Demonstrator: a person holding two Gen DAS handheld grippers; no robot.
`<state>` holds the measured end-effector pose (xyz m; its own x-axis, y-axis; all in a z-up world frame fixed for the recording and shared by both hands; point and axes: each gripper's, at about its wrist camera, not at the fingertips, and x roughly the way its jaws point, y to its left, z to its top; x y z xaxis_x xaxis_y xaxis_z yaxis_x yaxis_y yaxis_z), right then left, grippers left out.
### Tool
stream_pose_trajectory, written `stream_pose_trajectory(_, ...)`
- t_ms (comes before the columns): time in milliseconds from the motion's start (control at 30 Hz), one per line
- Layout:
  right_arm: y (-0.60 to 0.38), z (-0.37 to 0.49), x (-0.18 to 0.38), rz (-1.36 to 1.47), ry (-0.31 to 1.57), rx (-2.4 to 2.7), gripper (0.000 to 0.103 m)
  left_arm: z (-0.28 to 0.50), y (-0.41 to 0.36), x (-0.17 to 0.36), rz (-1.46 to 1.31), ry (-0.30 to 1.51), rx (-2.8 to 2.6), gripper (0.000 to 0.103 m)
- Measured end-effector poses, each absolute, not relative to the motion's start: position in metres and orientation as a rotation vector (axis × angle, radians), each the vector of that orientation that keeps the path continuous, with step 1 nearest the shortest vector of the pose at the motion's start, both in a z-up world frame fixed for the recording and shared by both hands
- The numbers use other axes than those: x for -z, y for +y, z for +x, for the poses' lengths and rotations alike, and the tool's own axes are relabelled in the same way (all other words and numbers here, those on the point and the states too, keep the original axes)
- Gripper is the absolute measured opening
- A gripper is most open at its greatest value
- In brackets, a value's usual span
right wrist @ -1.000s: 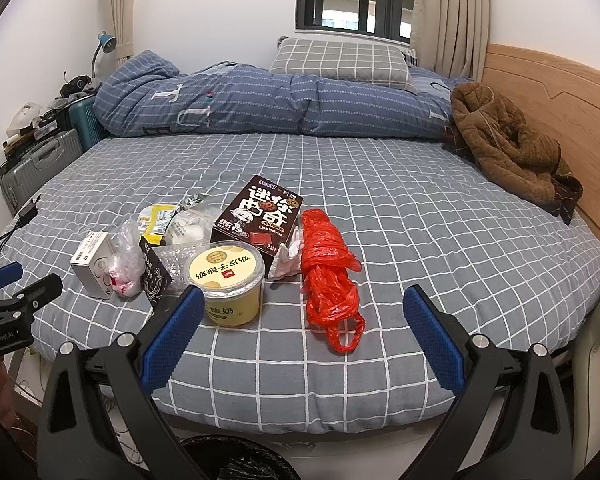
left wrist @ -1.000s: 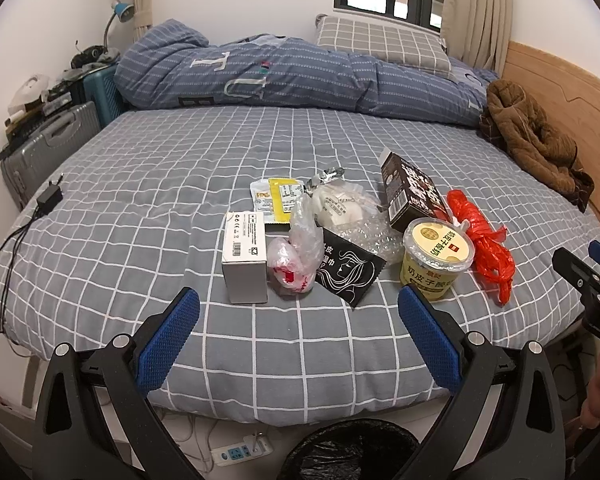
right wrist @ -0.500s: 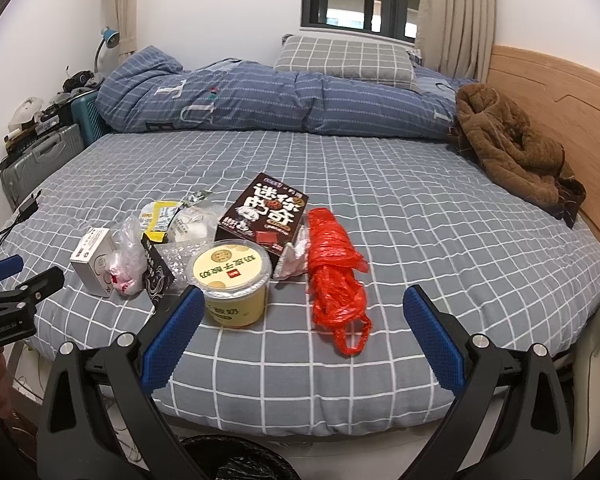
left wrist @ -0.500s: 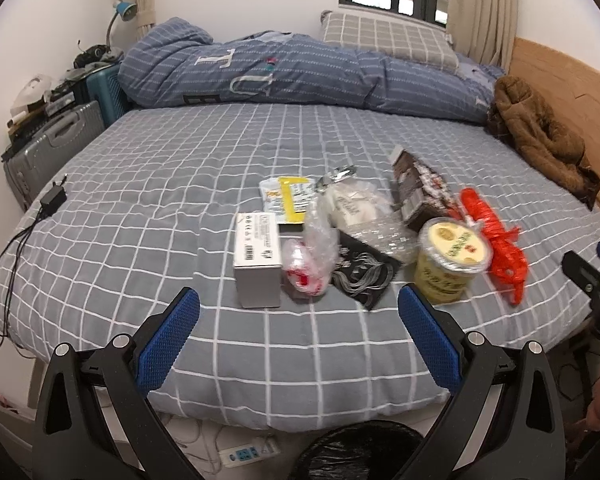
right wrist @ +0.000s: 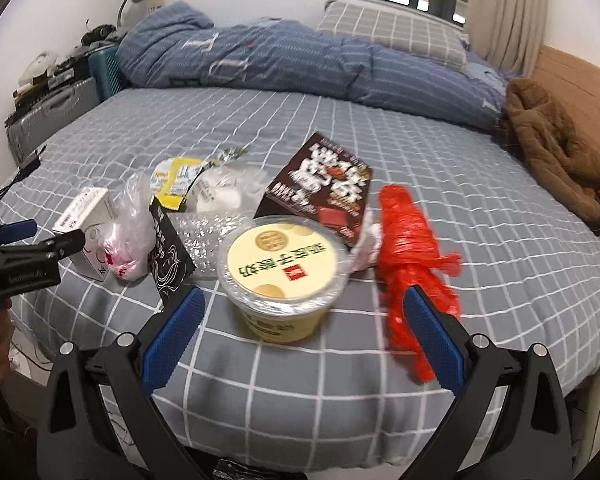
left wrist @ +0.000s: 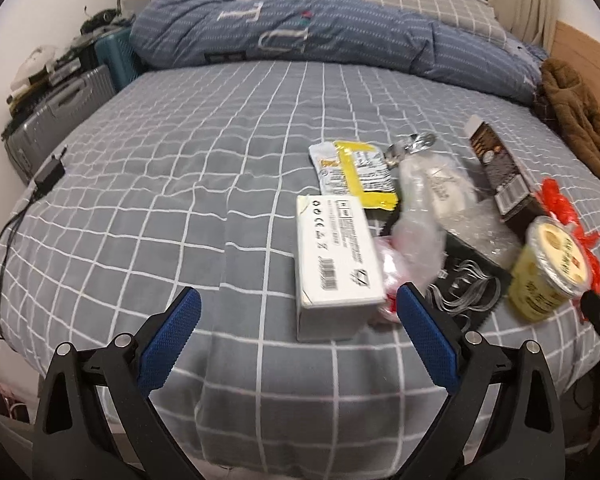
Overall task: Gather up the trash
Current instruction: 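Grasp the white box with the left tool while the right tool grasps the yellow-lidded cup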
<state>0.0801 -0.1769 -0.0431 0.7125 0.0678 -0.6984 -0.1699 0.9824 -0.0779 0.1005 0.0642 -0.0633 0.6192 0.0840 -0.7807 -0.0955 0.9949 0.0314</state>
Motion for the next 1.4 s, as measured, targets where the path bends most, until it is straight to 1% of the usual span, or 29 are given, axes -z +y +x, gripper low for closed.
stream_pose_trajectory(200,-0.163,0.098,0.06,-0.156,0.788,-0.133,0.095,0.117,0.065,0.075,-0.007,0.925,-0.096,0.09)
stream_pose_trajectory(233,-0.162,0.1,0.062,-0.156,0.789,-0.131,0.095,0.118,0.066,0.074,-0.015,0.922,-0.092,0.088)
stream_pose_trajectory(300,-0.161,0.105,0.066,-0.15,0.796,-0.133,0.091,0.119,0.066,0.072,-0.027,0.913,-0.081,0.083)
stream_pose_trajectory(333,-0.16,0.107,0.068,-0.145,0.803,-0.138,0.09,0.119,0.065,0.072,-0.031,0.913,-0.072,0.079)
stream_pose_trajectory(400,-0.16,0.11,0.07,-0.138,0.807,-0.139,0.089,0.12,0.063,0.073,-0.027,0.917,-0.068,0.076)
stream_pose_trajectory(467,-0.158,0.111,0.07,-0.145,0.798,-0.131,0.087,0.12,0.062,0.075,-0.025,0.921,-0.065,0.067)
stream_pose_trajectory(500,-0.157,0.111,0.071,-0.147,0.796,-0.128,0.086,0.12,0.063,0.075,-0.029,0.925,-0.061,0.064)
stream_pose_trajectory(567,-0.157,0.111,0.071,-0.157,0.795,-0.12,0.083,0.121,0.063,0.076,-0.043,0.932,-0.04,0.05)
stream_pose_trajectory(633,-0.158,0.111,0.072,-0.158,0.794,-0.121,0.083,0.122,0.062,0.079,-0.046,0.947,-0.025,0.04)
stream_pose_trajectory(1033,-0.161,0.114,0.081,-0.12,0.826,-0.114,0.084,0.116,0.061,0.073,-0.028,0.93,-0.041,0.039)
stream_pose_trajectory(1167,-0.159,0.112,0.079,-0.125,0.808,-0.124,0.072,0.114,0.062,0.07,-0.032,0.927,-0.043,0.039)
stream_pose_trajectory(1400,-0.157,0.108,0.071,-0.128,0.785,-0.122,0.072,0.109,0.061,0.062,-0.032,0.914,-0.039,0.039)
